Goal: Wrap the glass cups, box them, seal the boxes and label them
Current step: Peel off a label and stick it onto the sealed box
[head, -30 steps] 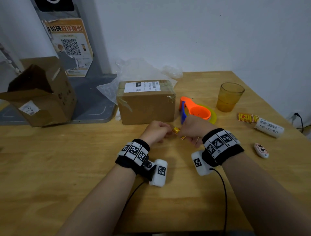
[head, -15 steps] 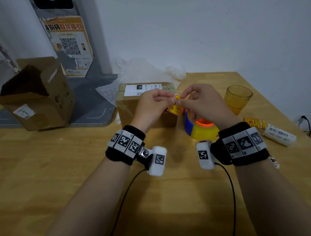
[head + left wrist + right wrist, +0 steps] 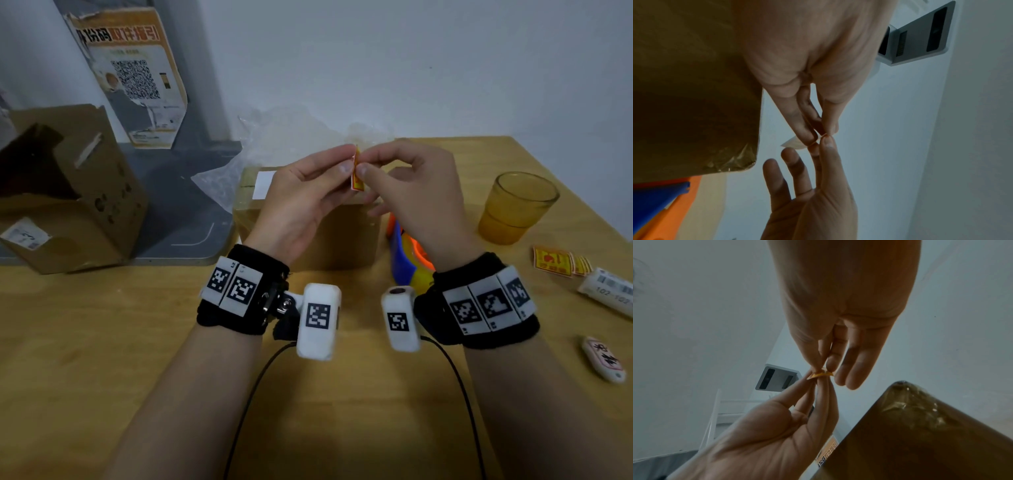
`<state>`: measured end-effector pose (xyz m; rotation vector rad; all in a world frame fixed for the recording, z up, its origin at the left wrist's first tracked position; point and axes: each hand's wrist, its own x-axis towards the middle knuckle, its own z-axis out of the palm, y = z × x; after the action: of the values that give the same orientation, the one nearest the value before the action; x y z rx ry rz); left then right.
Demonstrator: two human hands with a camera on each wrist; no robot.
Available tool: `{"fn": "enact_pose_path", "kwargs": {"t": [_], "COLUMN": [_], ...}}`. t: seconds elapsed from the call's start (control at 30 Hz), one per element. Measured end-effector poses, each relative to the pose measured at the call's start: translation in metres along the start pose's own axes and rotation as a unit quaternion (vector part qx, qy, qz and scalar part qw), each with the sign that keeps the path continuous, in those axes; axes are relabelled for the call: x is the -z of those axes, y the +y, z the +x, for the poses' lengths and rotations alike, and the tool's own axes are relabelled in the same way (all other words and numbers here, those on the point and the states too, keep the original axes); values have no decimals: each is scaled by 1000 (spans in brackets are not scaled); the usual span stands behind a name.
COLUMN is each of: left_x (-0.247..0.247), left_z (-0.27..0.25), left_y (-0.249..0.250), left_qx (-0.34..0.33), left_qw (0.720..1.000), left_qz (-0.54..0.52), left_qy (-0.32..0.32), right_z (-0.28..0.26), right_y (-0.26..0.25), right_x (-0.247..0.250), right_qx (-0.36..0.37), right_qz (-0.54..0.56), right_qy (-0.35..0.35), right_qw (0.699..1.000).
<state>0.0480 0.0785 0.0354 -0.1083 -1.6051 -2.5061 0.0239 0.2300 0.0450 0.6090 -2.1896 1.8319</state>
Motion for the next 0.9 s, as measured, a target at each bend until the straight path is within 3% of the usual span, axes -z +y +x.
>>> {"fn": "enact_pose_path", "kwargs": {"t": [0.23,0.4,0.57,0.9], "left_x": [2,-4,-5,-17], "left_z": [6,4,2,-8], "left_y": [0,0,6,13], "left_qx": [30,1,13,-38], "left_qw": [999,999,998,996], "left_qz": [-41,-46,-44,-19], "left_qy": [-7,-12,-45,-79], "right_z": [-2,-4,1,-4], "right_y": [-1,-7,-9,-23], "right_x": [3,3,9,16], "right_qx": [16,57,43,49], "right_qz": [-2,-2,24,64], "right_qy": [-2,-2,25,44], "right_qw": [1000,998,998,996]}}
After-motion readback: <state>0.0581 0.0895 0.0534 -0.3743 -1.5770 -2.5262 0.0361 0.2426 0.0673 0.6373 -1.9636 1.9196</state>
